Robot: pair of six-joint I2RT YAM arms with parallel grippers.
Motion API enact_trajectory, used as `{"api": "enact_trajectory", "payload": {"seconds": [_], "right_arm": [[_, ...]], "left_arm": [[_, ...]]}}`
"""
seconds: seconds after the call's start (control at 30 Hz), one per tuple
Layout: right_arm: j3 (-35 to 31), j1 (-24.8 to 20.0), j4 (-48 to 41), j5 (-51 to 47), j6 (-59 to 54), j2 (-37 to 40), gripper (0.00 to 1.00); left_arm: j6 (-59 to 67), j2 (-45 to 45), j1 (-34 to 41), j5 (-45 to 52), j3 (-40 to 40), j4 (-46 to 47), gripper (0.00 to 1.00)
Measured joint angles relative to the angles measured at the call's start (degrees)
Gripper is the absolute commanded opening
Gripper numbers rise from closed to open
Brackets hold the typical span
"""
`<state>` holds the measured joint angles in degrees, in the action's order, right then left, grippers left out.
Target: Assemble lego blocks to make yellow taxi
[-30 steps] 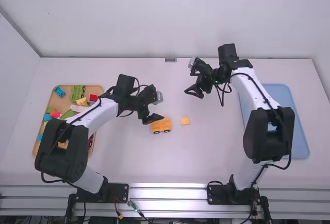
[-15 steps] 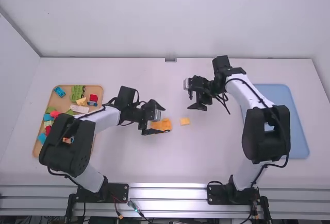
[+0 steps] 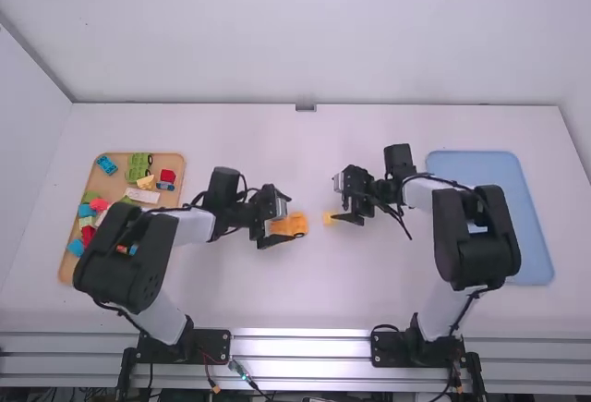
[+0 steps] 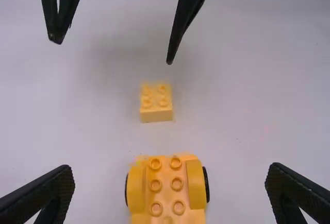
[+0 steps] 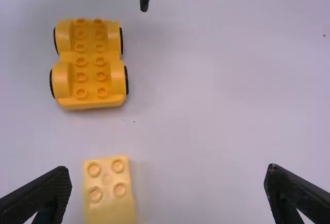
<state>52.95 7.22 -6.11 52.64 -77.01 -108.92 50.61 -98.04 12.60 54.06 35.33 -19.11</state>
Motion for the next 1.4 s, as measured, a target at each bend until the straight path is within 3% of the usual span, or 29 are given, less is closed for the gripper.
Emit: {"api": "enact_trajectory", "payload": {"seconds": [0.4,0.67,1.03,1.23,1.3,1.4], "right_arm": [[1.1,-2.1,-0.8,8.0,-2.0,-11.1,0.99],[6.9,-0.3,-7.8,8.2,-4.7,-15.5,0.7],[7.2,1.1,-8.3,4.5,-5.4,-15.6,0.54],[6.7,-0.1,-7.5,4.7,-5.6,-15.6,0.5],[6.6,-0.5,-7.7,4.9,-5.6,-15.6,0.57],[6.5,-1.1,-7.8,5.1,-5.6,-15.6,0.56]], "left_arm": [[-2.5,-0.2,0.0,-0.1,0.0,0.0,0.99],[-3.0,-0.2,0.0,-0.2,0.0,0.0,0.99],[-3.1,-0.2,0.0,-0.2,0.0,0.4,0.99],[-3.1,-0.2,0.0,-0.2,0.0,0.4,0.99],[-3.1,-0.2,0.0,-0.2,0.0,0.4,0.99],[-3.1,-0.2,0.0,-0.2,0.0,0.4,0.99]]}}
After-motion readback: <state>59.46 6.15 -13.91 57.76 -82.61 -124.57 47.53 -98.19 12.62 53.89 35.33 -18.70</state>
